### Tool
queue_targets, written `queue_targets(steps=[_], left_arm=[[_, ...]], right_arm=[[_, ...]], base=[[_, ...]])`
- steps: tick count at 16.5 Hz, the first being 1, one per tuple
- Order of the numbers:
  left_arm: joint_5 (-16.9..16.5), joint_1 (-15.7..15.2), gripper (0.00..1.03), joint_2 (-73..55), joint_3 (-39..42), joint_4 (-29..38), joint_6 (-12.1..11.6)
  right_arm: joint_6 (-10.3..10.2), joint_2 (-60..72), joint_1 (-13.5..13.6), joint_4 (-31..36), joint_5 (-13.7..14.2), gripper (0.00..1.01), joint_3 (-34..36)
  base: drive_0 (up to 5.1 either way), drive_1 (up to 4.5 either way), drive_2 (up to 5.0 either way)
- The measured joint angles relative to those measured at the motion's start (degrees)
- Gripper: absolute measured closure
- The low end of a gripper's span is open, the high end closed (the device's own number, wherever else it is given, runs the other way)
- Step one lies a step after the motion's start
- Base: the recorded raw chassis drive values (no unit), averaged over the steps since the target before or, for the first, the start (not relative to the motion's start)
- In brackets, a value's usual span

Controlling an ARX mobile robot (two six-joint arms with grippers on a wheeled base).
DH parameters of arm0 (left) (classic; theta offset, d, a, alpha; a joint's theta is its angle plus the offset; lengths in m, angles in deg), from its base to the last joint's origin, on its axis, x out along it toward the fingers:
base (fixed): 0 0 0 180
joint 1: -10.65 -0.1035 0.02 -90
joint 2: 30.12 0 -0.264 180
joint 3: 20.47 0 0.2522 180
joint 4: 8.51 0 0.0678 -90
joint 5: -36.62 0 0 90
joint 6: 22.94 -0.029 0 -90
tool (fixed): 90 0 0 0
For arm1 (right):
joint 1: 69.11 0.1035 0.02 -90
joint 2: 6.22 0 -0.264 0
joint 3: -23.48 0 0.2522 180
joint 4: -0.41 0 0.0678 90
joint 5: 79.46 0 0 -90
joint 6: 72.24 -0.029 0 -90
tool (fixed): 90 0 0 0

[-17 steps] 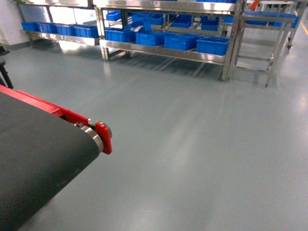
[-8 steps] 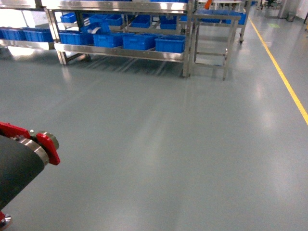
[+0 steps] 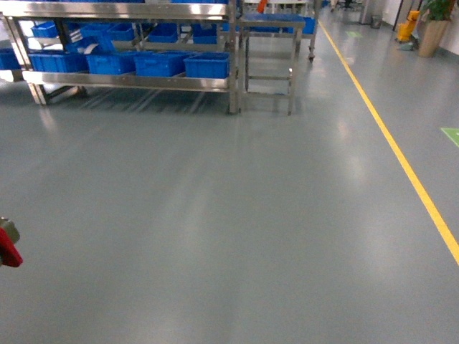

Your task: Sort blue parts and orange caps into right shelf containers

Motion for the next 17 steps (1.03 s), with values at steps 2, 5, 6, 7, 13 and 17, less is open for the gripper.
queue_targets(steps=[2, 5, 6, 7, 13, 17], left_arm=[[0.0, 0.0, 0.63, 0.0, 0.0, 0.0, 0.0], [0.0, 0.0, 0.63, 0.0, 0.0, 0.0, 0.0], [0.0, 0.0, 0.63, 0.0, 0.0, 0.0, 0.0], [0.0, 0.0, 0.63, 0.0, 0.0, 0.0, 0.0], [0.0, 0.0, 0.63, 0.0, 0.0, 0.0, 0.0], [0.0, 0.0, 0.63, 0.0, 0.0, 0.0, 0.0]], right_arm=[[0.0, 0.0, 0.0, 0.0, 0.0, 0.58, 0.0], [0.0, 0.0, 0.0, 0.0, 0.0, 0.58, 0.0], [0.0, 0.0, 0.0, 0.0, 0.0, 0.58, 0.0], [0.0, 0.0, 0.0, 0.0, 0.0, 0.58, 0.0], [0.0, 0.0, 0.0, -0.1, 0.0, 0.58, 0.0], [0.0, 0.0, 0.0, 0.0, 0.0, 0.58, 0.0]], base=[[-1.8, -1.78, -1.8], [-1.7, -1.65, -1.7], [-1.5, -1.52, -1.5], [-1.6, -1.57, -1.6], [-0.4, 3.21, -3.9], [0.0, 4.29, -4.3]])
